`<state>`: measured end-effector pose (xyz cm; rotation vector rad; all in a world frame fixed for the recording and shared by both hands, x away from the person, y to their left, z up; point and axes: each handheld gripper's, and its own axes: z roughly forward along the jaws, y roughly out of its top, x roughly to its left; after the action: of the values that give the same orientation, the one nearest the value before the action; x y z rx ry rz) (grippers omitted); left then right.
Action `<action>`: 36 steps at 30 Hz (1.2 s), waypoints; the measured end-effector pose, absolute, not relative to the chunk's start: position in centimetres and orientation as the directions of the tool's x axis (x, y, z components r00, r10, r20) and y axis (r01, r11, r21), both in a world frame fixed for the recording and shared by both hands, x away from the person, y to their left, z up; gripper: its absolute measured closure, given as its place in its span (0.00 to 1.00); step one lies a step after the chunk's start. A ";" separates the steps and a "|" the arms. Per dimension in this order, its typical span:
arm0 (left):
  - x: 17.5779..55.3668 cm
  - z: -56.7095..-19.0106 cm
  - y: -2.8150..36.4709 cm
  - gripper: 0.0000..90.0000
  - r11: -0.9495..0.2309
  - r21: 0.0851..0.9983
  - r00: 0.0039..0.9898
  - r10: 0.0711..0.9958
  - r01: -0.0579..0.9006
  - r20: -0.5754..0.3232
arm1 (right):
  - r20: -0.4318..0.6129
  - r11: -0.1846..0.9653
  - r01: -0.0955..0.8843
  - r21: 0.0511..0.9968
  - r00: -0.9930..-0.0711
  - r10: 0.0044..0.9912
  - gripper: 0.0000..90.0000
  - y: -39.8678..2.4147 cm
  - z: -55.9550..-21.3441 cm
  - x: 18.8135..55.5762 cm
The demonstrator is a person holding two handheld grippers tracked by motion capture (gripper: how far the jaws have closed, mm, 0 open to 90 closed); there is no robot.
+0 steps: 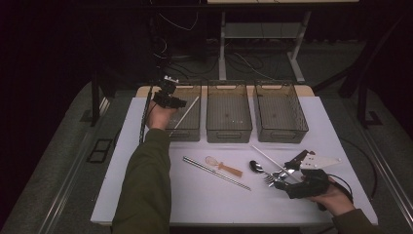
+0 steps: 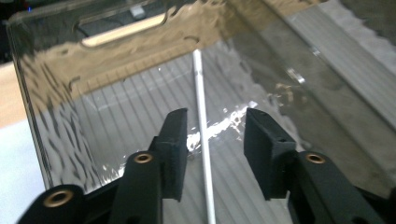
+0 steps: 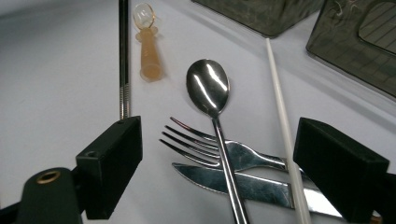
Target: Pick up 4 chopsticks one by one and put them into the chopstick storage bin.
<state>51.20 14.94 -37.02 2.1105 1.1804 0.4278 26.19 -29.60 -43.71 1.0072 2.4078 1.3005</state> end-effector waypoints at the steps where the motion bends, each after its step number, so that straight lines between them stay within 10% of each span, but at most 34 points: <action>1: 51.0 -36.7 14.9 0.64 -0.369 0.698 0.547 0.836 0.614 -0.039 | 0.119 0.371 0.466 0.803 -0.735 0.667 0.18 -29.6 -43.7 26.2; 18: 43.9 -33.7 14.4 0.47 -0.458 0.755 0.713 0.701 0.469 -0.017 | 0.130 0.366 0.503 0.783 -0.708 0.694 0.18 -30.2 -43.3 26.8; 36: 34.9 -38.3 14.4 0.32 -0.444 0.801 0.798 0.599 0.401 -0.068 | 0.159 0.358 0.579 0.733 -0.657 0.737 0.18 -32.2 -42.0 27.5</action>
<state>34.86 14.41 -38.32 2.0953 0.7388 0.2814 27.54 -32.23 -42.01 1.1891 2.4198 1.1807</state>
